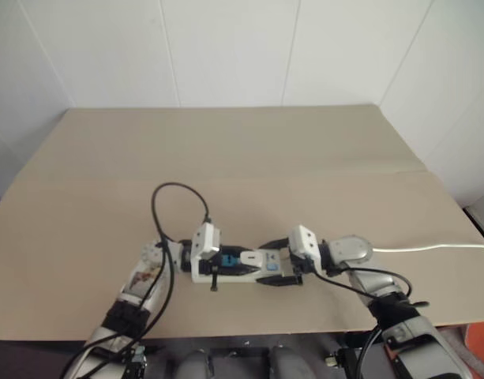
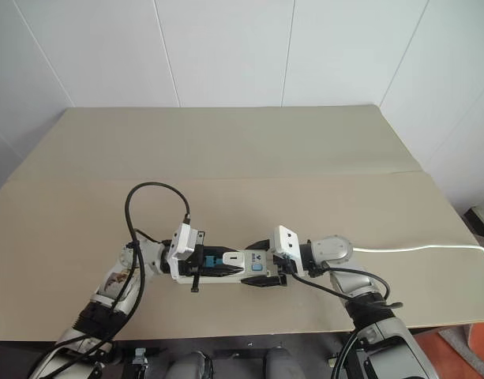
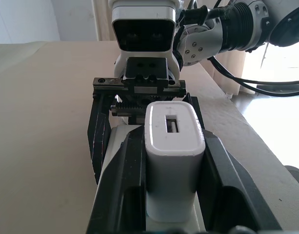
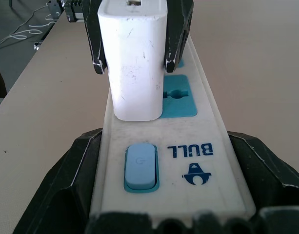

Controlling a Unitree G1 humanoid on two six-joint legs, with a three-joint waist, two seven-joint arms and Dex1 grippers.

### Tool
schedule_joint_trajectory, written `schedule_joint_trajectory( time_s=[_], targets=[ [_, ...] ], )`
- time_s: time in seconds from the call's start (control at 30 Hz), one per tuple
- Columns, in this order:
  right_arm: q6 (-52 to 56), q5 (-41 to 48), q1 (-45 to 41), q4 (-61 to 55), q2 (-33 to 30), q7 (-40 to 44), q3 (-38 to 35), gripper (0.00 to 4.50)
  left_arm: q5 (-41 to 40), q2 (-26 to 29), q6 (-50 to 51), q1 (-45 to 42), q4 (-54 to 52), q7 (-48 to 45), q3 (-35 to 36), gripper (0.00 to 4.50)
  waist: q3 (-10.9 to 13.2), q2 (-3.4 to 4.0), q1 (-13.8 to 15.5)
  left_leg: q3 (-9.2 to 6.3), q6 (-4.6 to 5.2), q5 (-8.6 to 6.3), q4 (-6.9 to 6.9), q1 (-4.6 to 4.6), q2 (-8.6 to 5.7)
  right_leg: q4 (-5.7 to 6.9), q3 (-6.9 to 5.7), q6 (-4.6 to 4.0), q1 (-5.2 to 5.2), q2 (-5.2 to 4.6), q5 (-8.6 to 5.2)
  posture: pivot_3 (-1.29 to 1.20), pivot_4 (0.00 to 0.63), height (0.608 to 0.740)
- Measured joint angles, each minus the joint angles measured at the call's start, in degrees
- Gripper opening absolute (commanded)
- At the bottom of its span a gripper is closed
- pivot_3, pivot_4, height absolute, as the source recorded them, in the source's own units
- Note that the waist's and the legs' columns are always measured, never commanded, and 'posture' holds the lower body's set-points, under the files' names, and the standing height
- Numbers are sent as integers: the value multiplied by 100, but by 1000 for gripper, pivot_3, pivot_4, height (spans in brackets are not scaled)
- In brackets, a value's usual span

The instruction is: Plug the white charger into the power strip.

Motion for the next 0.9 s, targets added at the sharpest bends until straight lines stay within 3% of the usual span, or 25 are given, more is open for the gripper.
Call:
schedule_joint_trajectory(
  time_s=[0.8,0.83,0.9],
  targets=[
    [0,0,-11,25,4,-5,49,3445,1,102,-131,-45,82,-19,-158,1009,-73,4,4,3,2,-2,-2,3,2,-4,2,0,4,4,-1,0,150,740],
    [0,0,-18,33,5,-5,53,3445,1,108,-96,-53,74,-17,-158,1725,-74,4,3,3,2,-2,-2,3,2,-4,2,0,4,4,-1,0,150,740],
    [4,0,-21,56,4,1,50,3445,64,339,24,-82,65,-33,-127,2310,-80,11,-1,2,3,-2,-3,6,3,-4,3,0,8,6,-1,0,150,740]
  ],
)
